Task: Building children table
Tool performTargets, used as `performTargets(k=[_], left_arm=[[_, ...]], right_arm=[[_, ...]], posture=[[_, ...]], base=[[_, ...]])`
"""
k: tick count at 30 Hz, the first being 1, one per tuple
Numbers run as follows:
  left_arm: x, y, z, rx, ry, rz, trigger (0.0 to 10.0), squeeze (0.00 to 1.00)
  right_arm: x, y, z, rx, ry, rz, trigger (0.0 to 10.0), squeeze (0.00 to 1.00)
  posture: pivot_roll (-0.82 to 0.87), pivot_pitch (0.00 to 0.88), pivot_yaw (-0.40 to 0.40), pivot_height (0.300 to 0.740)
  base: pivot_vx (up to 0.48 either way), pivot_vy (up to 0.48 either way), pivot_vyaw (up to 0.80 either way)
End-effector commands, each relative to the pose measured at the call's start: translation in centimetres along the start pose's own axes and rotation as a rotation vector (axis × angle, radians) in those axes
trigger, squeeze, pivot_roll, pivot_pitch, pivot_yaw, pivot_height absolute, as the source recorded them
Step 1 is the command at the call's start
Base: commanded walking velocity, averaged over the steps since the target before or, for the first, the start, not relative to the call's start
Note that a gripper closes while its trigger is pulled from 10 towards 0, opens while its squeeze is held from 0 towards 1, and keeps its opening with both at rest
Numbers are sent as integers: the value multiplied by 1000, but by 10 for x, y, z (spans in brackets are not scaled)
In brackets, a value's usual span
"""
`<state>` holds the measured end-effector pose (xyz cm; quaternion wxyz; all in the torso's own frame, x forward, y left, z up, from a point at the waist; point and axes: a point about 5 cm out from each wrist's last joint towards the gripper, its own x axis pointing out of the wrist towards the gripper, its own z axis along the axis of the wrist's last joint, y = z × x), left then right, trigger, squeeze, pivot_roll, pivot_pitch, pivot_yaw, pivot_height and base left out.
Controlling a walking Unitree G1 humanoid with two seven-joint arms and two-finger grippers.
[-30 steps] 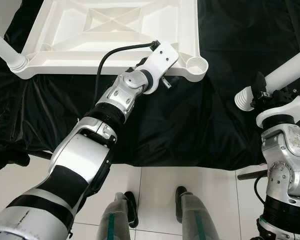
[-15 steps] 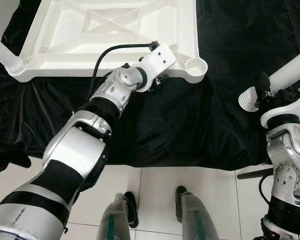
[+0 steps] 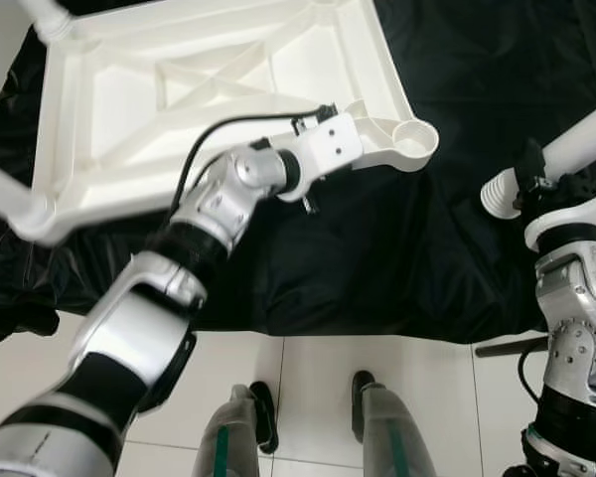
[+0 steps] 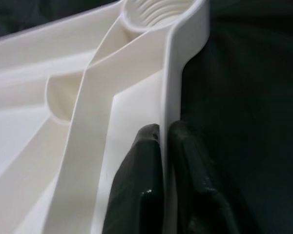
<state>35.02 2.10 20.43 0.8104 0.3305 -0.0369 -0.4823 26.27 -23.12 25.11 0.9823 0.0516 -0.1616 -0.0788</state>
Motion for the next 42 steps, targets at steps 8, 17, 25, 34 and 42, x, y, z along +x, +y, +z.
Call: performTargets(k=[8,17,25,34,42], left_arm=[[-16,-72,-17,-128,7,-325,0,0],[-21,-76,-10,-154,-38,-288,10000,1000],[-20,-52,7,-193,-72,-53,10000,0],[-41,-13,36,-220,-188,159,10000,0],[-63,2,50,-362,-254,239,10000,0]], right_arm=[[16,14,12,32,-80,85,10000,0],[34,24,15,37,-97,141,10000,0],[39,37,12,51,-89,215,10000,0],[43,54,2,33,-48,313,10000,0],[49,58,-14,-42,29,299,10000,0]], posture=[[-188,224,108,740],[-167,211,78,740],[-151,206,57,740],[-120,198,47,740],[-87,186,43,740]], base=[[0,0,0],[0,0,0],[0,0,0],[0,0,0],[0,0,0]])
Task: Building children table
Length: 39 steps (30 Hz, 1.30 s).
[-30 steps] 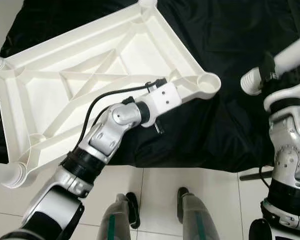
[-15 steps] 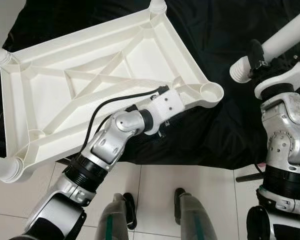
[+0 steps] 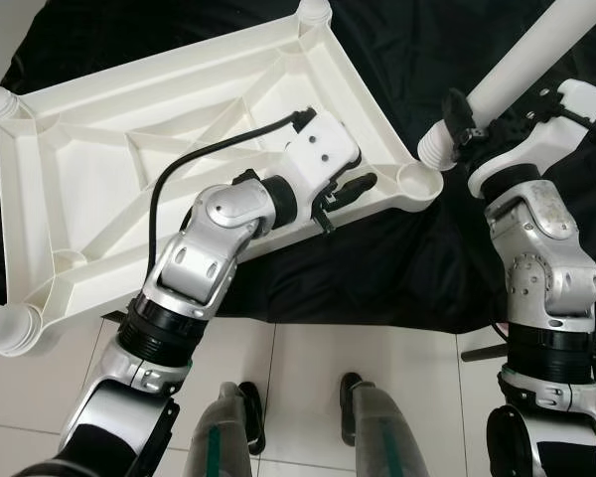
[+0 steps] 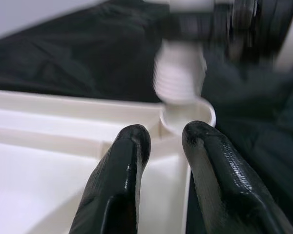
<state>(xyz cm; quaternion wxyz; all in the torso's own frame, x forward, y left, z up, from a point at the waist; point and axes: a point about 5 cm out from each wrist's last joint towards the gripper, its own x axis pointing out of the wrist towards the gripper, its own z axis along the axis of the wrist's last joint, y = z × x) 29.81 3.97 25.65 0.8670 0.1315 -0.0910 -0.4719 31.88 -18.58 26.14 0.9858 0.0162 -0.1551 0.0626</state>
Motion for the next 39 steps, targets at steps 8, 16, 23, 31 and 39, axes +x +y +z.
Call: performTargets(k=[8,16,23,31,39], left_arm=[[-10,10,-3,-43,36,234,10000,0],[-13,14,-14,-184,86,306,10000,0],[-24,19,-20,-213,69,397,10000,0],[-28,-1,-24,-121,71,251,10000,0],[-29,-7,-19,-26,20,220,10000,0]], right_arm=[[8,11,-6,-37,19,37,10000,0],[10,22,-9,-24,22,93,10000,0],[7,35,-17,-67,41,150,10000,0],[3,32,-31,-87,58,109,10000,0],[-2,22,-39,-116,78,42,10000,0]], posture=[[-70,178,43,740],[-50,147,16,740],[-43,122,3,740],[-39,97,-10,740],[-47,78,-4,740]], base=[[0,0,0],[0,0,0],[0,0,0],[0,0,0],[0,0,0]])
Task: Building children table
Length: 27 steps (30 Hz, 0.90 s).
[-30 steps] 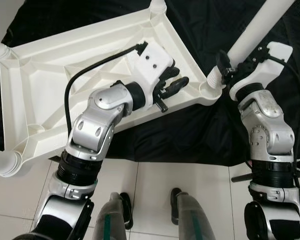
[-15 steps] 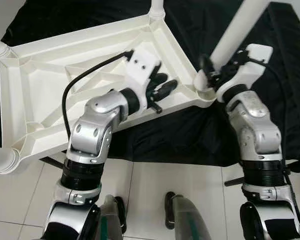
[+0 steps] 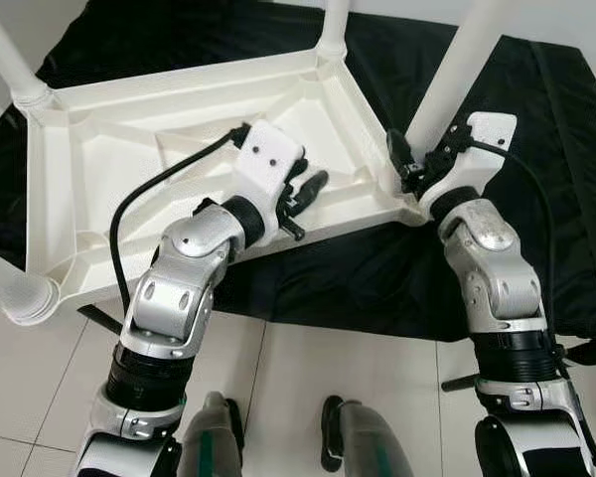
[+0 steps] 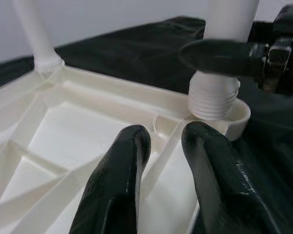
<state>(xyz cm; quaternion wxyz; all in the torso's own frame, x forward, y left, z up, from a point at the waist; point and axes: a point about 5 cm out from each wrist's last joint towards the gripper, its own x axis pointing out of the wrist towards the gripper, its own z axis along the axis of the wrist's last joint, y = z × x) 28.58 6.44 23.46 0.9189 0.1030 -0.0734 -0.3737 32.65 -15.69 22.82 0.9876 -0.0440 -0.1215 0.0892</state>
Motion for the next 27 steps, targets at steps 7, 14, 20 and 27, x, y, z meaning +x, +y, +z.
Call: performTargets(k=[7,14,20,27], left_arm=[[-4,6,-2,17,-27,84,10000,0],[0,12,-6,-13,-31,121,10000,0],[4,12,-9,-20,-32,107,10000,0],[4,16,-19,-42,0,123,10000,0]], right_arm=[[-10,-11,-9,-7,-3,-93,10000,0],[-11,-9,-11,4,-12,-121,10000,0],[-10,-8,-19,-13,23,-121,10000,0],[-13,-11,-34,-11,103,-161,10000,0]], posture=[[-55,55,11,740],[-71,22,3,740],[-73,14,-5,740],[-84,7,-10,740]], base=[[0,0,0],[0,0,0],[0,0,0],[0,0,0]])
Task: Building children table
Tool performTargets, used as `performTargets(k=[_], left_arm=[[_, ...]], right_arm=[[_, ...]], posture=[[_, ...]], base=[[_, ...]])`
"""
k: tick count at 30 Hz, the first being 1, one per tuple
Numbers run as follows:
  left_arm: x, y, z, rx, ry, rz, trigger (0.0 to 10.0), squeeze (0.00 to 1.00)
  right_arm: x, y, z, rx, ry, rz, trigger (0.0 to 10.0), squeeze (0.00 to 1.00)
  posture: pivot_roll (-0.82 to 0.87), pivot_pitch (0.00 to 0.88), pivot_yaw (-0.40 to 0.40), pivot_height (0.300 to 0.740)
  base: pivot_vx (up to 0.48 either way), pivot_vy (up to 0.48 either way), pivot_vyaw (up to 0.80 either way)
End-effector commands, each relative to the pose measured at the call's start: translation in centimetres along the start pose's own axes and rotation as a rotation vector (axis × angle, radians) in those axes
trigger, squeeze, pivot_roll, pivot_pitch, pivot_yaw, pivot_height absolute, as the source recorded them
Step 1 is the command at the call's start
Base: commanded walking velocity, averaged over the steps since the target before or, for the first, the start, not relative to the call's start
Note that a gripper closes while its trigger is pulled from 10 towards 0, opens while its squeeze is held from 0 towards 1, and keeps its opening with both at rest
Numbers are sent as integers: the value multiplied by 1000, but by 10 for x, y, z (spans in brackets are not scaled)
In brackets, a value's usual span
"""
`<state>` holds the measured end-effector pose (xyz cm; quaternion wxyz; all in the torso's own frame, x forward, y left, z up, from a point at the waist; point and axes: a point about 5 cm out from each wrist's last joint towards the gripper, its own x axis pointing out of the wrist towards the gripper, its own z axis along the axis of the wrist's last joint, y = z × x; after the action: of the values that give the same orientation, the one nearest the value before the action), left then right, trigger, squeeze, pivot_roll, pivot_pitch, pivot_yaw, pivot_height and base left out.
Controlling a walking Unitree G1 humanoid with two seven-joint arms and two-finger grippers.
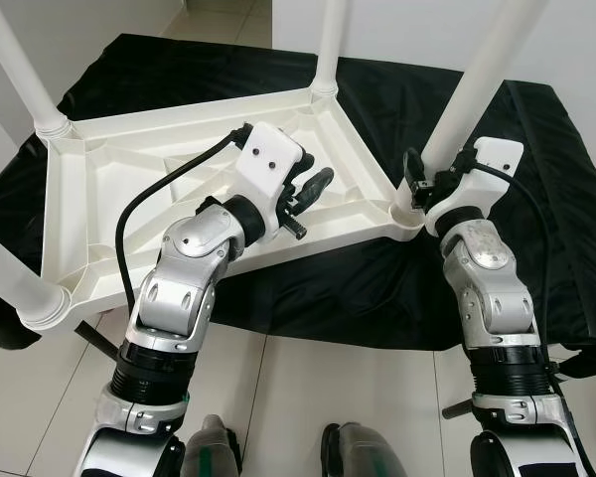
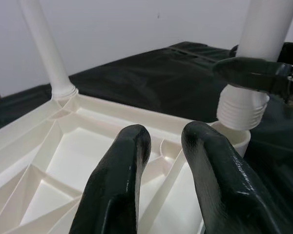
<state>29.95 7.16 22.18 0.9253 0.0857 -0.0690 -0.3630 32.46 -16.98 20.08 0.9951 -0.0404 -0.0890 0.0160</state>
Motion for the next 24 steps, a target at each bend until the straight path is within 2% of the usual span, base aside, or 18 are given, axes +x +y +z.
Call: performTargets(k=[1,13,24], left_arm=[[0,5,-2,-7,0,98,10000,0],[2,-6,-2,-17,-11,21,10000,0],[2,-21,1,-20,-29,-64,10000,0]], right_arm=[[-1,-2,-7,-9,31,-17,10000,0],[10,-4,-20,9,57,-44,10000,0],[22,1,-25,18,69,-32,10000,0]], posture=[[-84,7,-10,740],[-84,18,19,740],[-79,36,21,740]], base=[[0,0,0],[0,0,0],[0,0,0]])
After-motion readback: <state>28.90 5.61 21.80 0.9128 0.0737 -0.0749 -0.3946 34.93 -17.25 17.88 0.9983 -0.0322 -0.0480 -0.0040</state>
